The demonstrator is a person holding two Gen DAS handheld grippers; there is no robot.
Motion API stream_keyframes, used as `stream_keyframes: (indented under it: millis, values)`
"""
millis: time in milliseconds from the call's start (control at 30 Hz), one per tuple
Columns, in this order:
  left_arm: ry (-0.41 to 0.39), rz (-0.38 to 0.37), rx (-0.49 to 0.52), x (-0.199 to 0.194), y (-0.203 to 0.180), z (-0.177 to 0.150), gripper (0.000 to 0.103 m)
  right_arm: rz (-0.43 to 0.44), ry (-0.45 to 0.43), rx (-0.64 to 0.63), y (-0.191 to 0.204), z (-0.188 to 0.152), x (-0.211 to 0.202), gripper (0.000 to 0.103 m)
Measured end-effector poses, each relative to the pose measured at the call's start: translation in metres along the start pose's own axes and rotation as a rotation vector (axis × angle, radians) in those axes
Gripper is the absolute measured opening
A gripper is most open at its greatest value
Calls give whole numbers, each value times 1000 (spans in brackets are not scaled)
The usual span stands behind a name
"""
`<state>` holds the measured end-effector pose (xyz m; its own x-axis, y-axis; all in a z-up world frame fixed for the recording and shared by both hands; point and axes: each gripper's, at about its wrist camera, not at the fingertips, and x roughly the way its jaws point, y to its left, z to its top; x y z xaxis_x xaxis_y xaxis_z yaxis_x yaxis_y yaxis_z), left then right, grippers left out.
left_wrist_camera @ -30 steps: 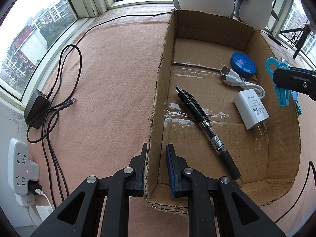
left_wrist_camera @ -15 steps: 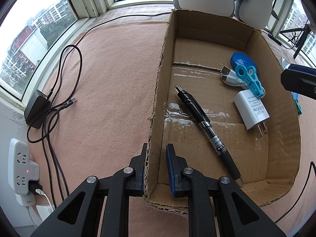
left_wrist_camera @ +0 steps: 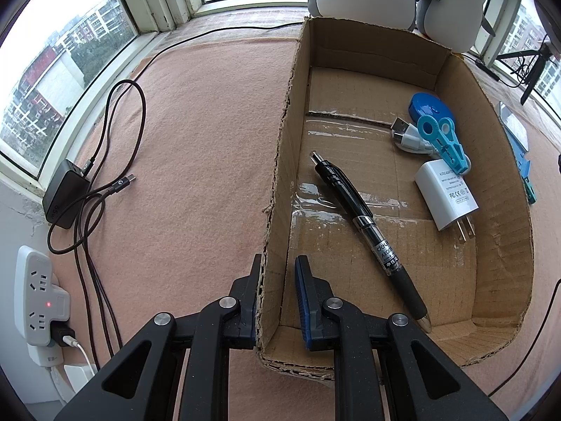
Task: Organize rigid objects
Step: 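Move the open right gripper back to the remaining teal clothespin, then close the right gripper on the teal clothespin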
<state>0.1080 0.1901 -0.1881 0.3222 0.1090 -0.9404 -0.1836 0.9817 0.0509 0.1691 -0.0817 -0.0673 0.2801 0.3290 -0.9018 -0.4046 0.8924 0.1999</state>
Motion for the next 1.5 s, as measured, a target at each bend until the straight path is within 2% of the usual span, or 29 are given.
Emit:
stream_keyframes:
  millis: [200, 533, 900, 1233, 1367, 1500]
  values:
    - [1, 3, 3, 0, 1, 1, 16, -22, 39, 106, -42, -17, 7, 49]
    - [1, 2, 2, 0, 1, 0, 16, -60, 69, 162, -83, -27, 19, 49]
    - [1, 1, 2, 0, 1, 0, 16, -125, 124, 21, -68, -31, 46, 48]
    - [1, 0, 1, 0, 2, 0, 16, -148, 166, -30, -62, -22, 64, 30]
    - [1, 0, 3, 0, 2, 0, 16, -154, 174, -42, -61, -22, 66, 26]
    - [2, 0, 3, 0, 2, 0, 16, -155, 180, -42, -61, -21, 66, 16]
